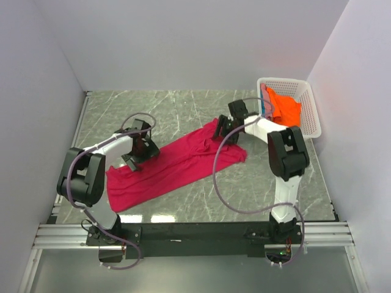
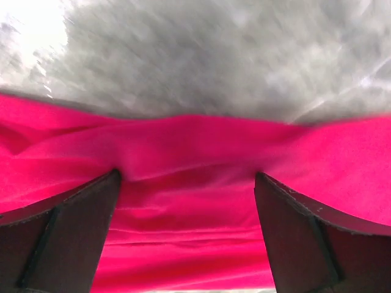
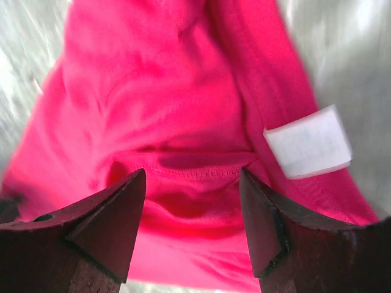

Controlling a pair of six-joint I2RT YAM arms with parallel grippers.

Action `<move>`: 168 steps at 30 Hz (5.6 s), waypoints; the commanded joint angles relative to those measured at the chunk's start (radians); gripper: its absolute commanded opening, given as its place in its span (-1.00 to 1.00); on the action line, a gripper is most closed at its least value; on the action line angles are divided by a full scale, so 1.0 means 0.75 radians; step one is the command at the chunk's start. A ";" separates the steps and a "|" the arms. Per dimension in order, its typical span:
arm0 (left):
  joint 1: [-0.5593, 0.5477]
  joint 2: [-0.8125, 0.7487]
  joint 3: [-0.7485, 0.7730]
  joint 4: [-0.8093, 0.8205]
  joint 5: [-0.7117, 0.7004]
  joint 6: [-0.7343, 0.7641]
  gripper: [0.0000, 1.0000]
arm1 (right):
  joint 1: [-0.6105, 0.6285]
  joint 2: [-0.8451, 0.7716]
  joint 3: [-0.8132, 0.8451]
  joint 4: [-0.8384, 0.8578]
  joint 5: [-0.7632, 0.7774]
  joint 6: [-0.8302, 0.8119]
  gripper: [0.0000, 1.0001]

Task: Fold and stack the t-shirts
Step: Fold the tshirt

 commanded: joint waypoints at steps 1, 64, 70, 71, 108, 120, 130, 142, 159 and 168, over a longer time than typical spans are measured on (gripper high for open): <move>-0.092 0.032 -0.069 -0.077 0.068 -0.018 0.99 | -0.078 0.210 0.247 -0.096 0.037 -0.073 0.39; -0.633 0.369 0.452 -0.028 0.322 0.182 0.99 | -0.125 0.879 1.525 -0.197 -0.038 -0.286 0.64; -0.710 0.279 0.557 -0.024 0.319 0.149 0.99 | -0.172 0.722 1.456 0.037 -0.124 -0.293 0.65; -0.729 0.247 0.569 -0.056 0.197 0.153 0.99 | -0.172 0.649 1.458 0.020 -0.110 -0.316 0.66; -0.119 -0.306 -0.404 0.408 0.455 0.199 0.01 | 0.564 -0.692 -0.779 0.286 -0.136 0.230 0.47; -0.121 -0.363 -0.539 0.492 0.598 0.152 -0.93 | 0.615 -0.686 -0.802 0.212 -0.104 0.250 0.45; -0.134 -0.643 -0.509 0.150 0.330 0.039 -0.99 | 0.756 -0.682 -0.769 0.057 0.035 0.275 0.42; -0.150 -0.668 -0.613 0.158 0.257 -0.120 -0.99 | 0.903 -0.631 -0.698 0.034 0.170 0.301 0.37; -0.187 -0.786 -0.670 0.056 0.165 -0.227 -0.99 | 1.104 -0.540 -0.622 -0.174 0.365 0.467 -0.66; -0.285 -0.919 -0.666 -0.018 0.087 -0.311 -0.99 | 1.145 -0.604 -0.624 -0.184 0.432 0.475 -1.00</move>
